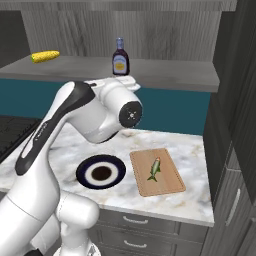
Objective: Pick the fish from the plate and place it on the cutting board. Then pick the condiment bottle from the cabinet and place it next to the cutting board.
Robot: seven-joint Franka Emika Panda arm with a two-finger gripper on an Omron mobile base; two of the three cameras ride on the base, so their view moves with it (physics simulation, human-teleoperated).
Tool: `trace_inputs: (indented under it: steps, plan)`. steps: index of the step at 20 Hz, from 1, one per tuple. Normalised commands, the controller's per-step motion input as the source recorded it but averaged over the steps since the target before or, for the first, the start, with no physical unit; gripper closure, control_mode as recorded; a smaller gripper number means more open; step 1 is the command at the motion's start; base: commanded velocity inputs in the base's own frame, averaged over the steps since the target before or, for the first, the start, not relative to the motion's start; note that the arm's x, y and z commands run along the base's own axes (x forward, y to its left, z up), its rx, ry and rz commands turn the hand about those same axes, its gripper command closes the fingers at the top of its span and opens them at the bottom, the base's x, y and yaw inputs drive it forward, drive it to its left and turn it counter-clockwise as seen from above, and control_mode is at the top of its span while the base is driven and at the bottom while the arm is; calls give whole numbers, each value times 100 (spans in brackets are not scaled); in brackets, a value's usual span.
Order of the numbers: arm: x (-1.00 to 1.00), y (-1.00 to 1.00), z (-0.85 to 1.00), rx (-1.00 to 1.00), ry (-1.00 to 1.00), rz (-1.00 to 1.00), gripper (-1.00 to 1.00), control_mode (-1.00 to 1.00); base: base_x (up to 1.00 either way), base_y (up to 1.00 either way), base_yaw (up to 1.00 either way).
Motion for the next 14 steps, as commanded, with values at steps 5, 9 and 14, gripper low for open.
trace_inputs:
  steps: [5, 9, 14]
  plan:
    - [1, 8, 19, 0, 0, -1, -100, -100, 0, 0, 0]
    - [8, 7, 14, 0, 0, -1, -100, -100, 0, 0, 0]
    - [16, 6, 6, 0, 0, -1, -100, -100, 0, 0, 0]
